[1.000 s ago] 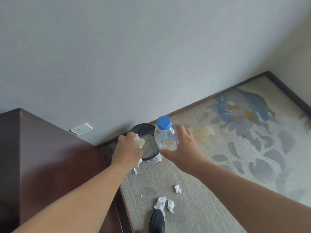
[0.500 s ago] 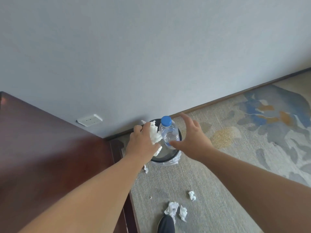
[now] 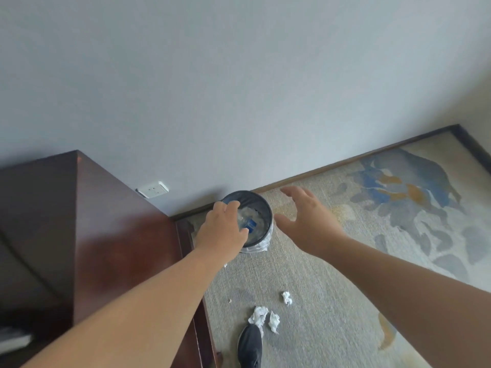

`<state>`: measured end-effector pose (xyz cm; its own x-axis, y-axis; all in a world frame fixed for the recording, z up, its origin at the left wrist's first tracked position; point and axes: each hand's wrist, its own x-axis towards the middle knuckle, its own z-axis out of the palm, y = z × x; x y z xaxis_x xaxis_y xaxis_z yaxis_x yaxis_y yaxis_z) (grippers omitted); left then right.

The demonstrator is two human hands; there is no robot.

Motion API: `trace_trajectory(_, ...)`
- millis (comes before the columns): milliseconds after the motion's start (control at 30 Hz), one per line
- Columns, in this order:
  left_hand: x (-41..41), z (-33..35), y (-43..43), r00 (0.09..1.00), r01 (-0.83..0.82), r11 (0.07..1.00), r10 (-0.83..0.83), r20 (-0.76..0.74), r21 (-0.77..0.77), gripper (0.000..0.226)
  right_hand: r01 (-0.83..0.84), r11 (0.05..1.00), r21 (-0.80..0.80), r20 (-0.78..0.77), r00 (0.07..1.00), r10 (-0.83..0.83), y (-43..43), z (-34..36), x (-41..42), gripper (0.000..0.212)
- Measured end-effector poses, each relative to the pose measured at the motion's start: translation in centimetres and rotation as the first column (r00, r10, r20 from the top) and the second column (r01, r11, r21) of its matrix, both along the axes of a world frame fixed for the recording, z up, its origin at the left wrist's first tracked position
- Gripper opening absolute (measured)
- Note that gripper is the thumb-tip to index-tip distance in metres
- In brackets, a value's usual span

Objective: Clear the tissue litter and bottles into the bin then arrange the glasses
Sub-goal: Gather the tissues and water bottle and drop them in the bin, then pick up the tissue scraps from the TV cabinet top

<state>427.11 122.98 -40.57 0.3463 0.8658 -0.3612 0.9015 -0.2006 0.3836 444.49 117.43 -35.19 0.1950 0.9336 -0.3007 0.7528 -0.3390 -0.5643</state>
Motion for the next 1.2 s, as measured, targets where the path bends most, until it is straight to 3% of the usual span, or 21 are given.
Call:
trace_trajectory(300,-2.2,15.9,-10.2,0.994,-0.028,0.976,0.005,0.105,0.218,0.054,-0.121,0.969,0.214,0.074,0.991,0.107,-10.7,14.5,-2.1,0.054)
trace_trajectory(567,-5.4,28.4,-22.4,0.986,-0.099,0.897,0.029,0.166,0.431,0.055,-0.217,0.894,0.393,0.146,0.974,0.172,-22.7,25.5,-5.0,0.052)
trace_trajectory(833,-10.4,32.7,-30.7,0.991,-0.113,0.872,0.061,0.123,0.477,0.054,-0.331,0.820,0.466,0.149,0.944,0.295,-29.8,29.9,-10.4,0.049)
trace_trajectory(1200,-24.3,34.3,-37.3,0.979,-0.205,0.829,0.176,0.105,0.520,0.051,-0.398,0.819,0.414,0.138,0.916,0.376,-34.6,30.2,-20.7,0.048)
